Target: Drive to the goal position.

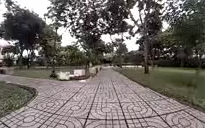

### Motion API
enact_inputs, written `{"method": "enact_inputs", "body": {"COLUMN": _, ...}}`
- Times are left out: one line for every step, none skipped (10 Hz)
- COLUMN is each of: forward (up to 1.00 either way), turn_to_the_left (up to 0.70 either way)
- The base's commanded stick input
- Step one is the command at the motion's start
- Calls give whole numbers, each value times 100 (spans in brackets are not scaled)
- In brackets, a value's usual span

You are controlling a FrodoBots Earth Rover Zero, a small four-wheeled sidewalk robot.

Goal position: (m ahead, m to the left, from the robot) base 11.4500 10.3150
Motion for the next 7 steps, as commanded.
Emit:
{"method": "enact_inputs", "body": {"forward": 100, "turn_to_the_left": 27}}
{"method": "enact_inputs", "body": {"forward": 100, "turn_to_the_left": 27}}
{"method": "enact_inputs", "body": {"forward": 100, "turn_to_the_left": 27}}
{"method": "enact_inputs", "body": {"forward": 100, "turn_to_the_left": 27}}
{"method": "enact_inputs", "body": {"forward": 100, "turn_to_the_left": 27}}
{"method": "enact_inputs", "body": {"forward": 100, "turn_to_the_left": 27}}
{"method": "enact_inputs", "body": {"forward": 100, "turn_to_the_left": 27}}
